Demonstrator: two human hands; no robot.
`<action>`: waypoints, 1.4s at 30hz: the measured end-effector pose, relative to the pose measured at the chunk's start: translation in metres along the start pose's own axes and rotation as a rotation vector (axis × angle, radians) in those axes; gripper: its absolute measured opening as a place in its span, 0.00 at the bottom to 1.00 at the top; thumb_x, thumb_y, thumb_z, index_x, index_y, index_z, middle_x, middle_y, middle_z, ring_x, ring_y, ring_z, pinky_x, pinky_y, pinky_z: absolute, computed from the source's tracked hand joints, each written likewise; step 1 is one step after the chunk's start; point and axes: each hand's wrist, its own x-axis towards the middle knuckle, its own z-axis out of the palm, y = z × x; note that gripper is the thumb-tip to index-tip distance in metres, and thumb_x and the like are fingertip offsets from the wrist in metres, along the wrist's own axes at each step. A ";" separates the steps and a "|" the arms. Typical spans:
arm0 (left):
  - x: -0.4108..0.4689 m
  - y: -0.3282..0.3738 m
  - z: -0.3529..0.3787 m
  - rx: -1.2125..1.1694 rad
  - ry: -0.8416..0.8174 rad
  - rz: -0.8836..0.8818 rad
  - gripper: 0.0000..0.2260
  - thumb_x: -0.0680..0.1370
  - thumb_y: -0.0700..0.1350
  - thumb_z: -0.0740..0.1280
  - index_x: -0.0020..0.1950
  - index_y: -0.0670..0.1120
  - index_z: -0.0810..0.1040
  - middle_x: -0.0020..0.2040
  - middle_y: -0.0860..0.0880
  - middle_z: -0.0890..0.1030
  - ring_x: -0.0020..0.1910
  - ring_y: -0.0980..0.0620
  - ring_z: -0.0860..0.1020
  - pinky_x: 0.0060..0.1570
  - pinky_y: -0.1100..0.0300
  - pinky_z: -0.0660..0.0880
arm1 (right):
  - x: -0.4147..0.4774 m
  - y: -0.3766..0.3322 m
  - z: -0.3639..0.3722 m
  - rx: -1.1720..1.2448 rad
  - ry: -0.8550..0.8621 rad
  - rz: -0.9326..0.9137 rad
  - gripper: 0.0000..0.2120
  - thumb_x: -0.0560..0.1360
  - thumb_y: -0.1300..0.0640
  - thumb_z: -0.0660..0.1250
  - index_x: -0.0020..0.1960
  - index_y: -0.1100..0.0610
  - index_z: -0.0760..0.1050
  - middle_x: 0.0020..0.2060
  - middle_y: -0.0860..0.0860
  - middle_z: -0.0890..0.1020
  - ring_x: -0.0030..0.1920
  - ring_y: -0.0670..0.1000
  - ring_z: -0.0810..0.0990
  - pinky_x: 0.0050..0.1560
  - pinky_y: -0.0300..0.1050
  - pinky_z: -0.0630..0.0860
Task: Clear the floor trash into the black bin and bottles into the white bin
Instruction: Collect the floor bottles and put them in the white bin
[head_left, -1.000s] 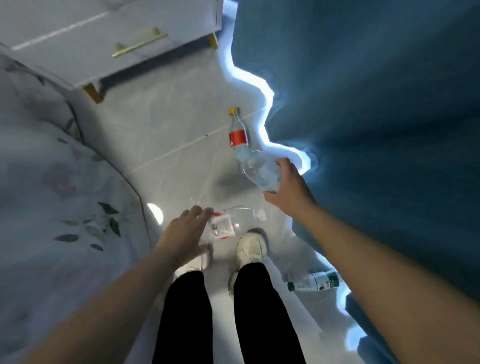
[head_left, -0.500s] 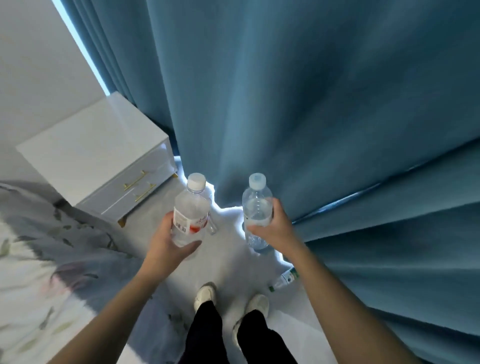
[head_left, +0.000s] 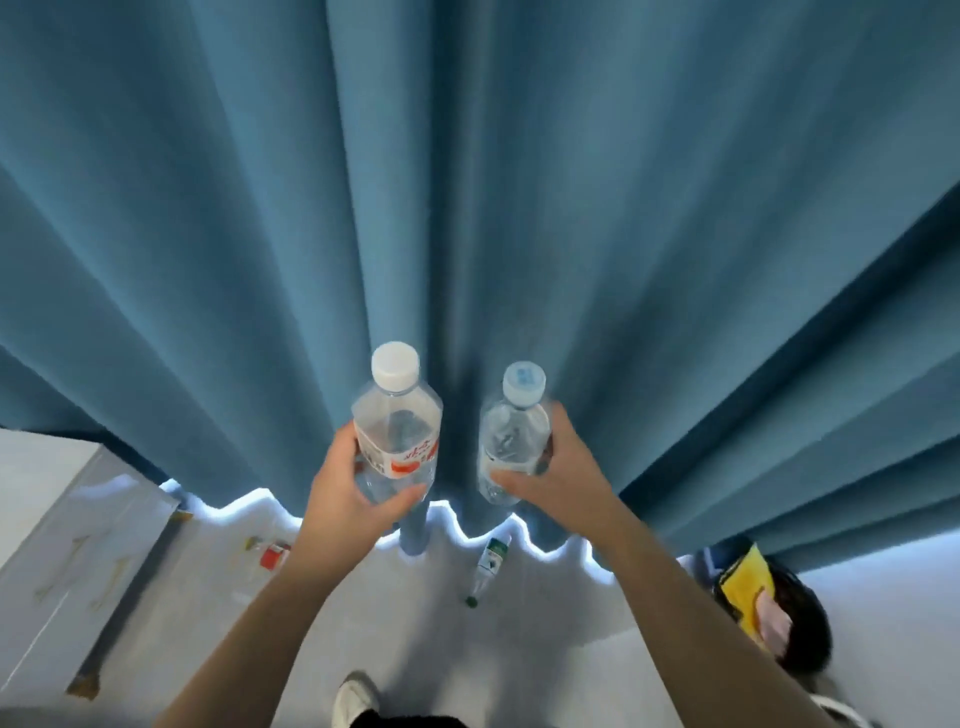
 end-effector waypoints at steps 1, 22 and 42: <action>-0.005 0.010 0.023 -0.014 -0.027 0.013 0.30 0.66 0.42 0.79 0.56 0.65 0.68 0.53 0.65 0.78 0.53 0.66 0.77 0.47 0.71 0.71 | -0.014 0.009 -0.023 0.012 0.042 0.004 0.31 0.67 0.59 0.77 0.61 0.38 0.67 0.52 0.41 0.81 0.52 0.42 0.81 0.53 0.38 0.78; -0.068 0.111 0.411 -0.024 -0.861 0.227 0.32 0.59 0.56 0.77 0.59 0.67 0.67 0.55 0.63 0.78 0.54 0.59 0.78 0.51 0.62 0.76 | -0.267 0.168 -0.311 0.110 1.006 0.269 0.30 0.68 0.66 0.75 0.57 0.42 0.65 0.51 0.40 0.76 0.48 0.31 0.78 0.44 0.27 0.74; -0.161 0.003 0.813 0.410 -1.473 -0.006 0.31 0.66 0.40 0.78 0.65 0.52 0.68 0.58 0.54 0.77 0.56 0.55 0.76 0.53 0.59 0.72 | -0.378 0.478 -0.428 0.436 1.517 0.982 0.30 0.67 0.62 0.77 0.64 0.56 0.67 0.53 0.49 0.76 0.52 0.49 0.78 0.47 0.38 0.73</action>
